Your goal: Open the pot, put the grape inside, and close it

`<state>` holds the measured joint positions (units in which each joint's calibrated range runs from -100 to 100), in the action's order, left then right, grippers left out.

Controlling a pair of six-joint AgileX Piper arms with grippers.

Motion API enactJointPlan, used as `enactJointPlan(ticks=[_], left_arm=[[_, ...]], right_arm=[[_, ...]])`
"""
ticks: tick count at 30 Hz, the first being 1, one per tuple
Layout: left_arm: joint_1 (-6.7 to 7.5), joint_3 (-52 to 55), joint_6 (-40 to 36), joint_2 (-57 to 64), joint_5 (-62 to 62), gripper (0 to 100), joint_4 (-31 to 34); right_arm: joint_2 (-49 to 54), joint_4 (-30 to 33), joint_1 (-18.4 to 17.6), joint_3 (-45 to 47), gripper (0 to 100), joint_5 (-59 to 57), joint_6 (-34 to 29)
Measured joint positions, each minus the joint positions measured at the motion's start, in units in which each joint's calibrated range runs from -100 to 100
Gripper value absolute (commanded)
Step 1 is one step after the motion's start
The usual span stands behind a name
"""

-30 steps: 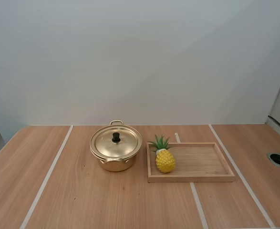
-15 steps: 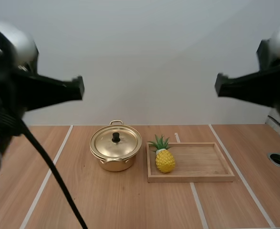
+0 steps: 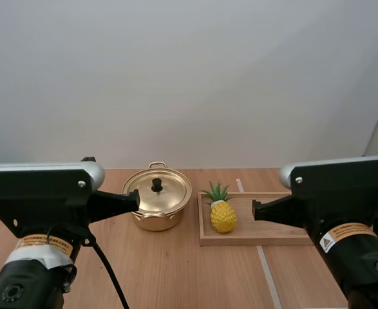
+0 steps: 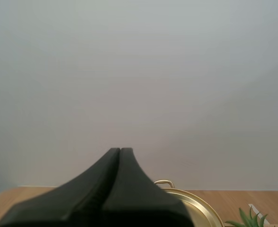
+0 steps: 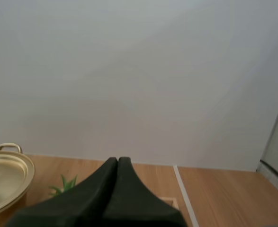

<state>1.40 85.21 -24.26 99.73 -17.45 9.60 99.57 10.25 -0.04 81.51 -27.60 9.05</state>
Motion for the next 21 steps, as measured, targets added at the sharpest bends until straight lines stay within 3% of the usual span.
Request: enactJointPlan(ticks=[3,5,8,21], left_arm=[[0.0,1.7,0.0,0.0,0.1,0,0.0],[-0.06,11.6,-0.4,0.0,2.1,0,0.1],[-0.06,14.6,-0.5,0.0,0.7,0,0.1],[-0.06,14.8,-1.2,0.0,-14.2,0,0.1]], right_arm=[[0.0,0.0,-0.3,1.9,0,0.0,0.0],[0.0,0.0,-0.8,12.4,0,0.0,-1.2],[0.1,0.0,-0.9,17.9,0,0.0,-2.9],[0.1,0.0,-0.9,18.3,0,-3.9,-7.4]])
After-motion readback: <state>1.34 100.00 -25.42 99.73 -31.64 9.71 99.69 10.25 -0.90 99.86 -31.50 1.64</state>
